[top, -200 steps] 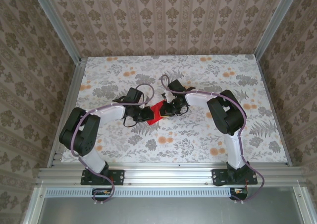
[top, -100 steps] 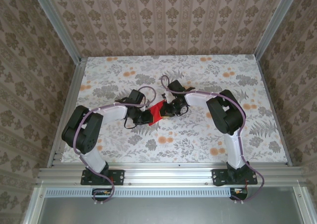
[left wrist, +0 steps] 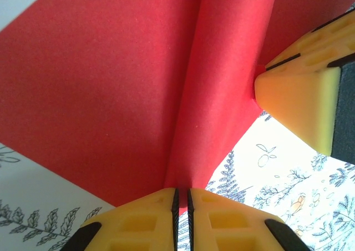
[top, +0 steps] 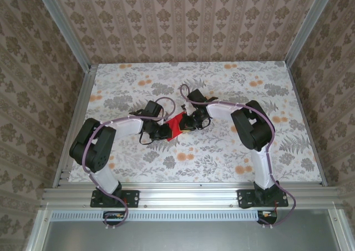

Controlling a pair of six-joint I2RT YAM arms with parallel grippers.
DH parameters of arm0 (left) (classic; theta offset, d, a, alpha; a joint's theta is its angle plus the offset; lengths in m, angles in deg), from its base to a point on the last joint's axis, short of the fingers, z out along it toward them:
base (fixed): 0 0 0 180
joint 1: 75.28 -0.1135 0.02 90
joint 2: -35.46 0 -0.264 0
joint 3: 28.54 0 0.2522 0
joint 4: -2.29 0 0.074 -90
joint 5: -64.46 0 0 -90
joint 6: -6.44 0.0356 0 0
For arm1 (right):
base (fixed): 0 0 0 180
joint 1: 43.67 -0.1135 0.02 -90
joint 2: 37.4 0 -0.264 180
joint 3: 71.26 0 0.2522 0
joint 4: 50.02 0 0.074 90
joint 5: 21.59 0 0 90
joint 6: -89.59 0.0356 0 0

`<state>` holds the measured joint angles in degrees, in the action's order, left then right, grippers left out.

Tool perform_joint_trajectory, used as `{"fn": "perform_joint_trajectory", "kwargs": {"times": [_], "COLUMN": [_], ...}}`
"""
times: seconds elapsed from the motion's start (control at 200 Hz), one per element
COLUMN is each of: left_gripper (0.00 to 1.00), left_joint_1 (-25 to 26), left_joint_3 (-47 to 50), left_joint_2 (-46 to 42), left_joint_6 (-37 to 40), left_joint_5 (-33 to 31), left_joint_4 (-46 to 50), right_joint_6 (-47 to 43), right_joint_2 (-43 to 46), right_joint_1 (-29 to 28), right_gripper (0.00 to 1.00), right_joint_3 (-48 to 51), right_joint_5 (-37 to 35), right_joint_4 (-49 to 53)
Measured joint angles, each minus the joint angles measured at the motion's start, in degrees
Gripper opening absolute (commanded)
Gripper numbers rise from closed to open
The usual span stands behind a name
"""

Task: Fold a paper plane with a square sheet of paper (pick it up from the middle)
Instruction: Fold the triangle a second time at the center of the table.

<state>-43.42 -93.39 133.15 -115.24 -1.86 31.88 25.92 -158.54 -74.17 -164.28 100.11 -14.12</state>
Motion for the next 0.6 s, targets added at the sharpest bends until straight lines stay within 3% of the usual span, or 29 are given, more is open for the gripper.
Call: {"fn": "perform_joint_trajectory", "kwargs": {"times": [0.6], "left_gripper": [0.12], "left_joint_1": [0.7], "left_joint_3": [-0.6], "left_joint_2": [0.9], "left_joint_6": [-1.6], "left_joint_5": [-0.2], "left_joint_4": [0.0], "right_joint_6": [4.4], "right_joint_2": [0.2], "right_joint_1": [0.4], "right_gripper": [0.38], "right_joint_3": [0.9], "right_joint_5": [3.1], "right_joint_4": [-3.1]}}
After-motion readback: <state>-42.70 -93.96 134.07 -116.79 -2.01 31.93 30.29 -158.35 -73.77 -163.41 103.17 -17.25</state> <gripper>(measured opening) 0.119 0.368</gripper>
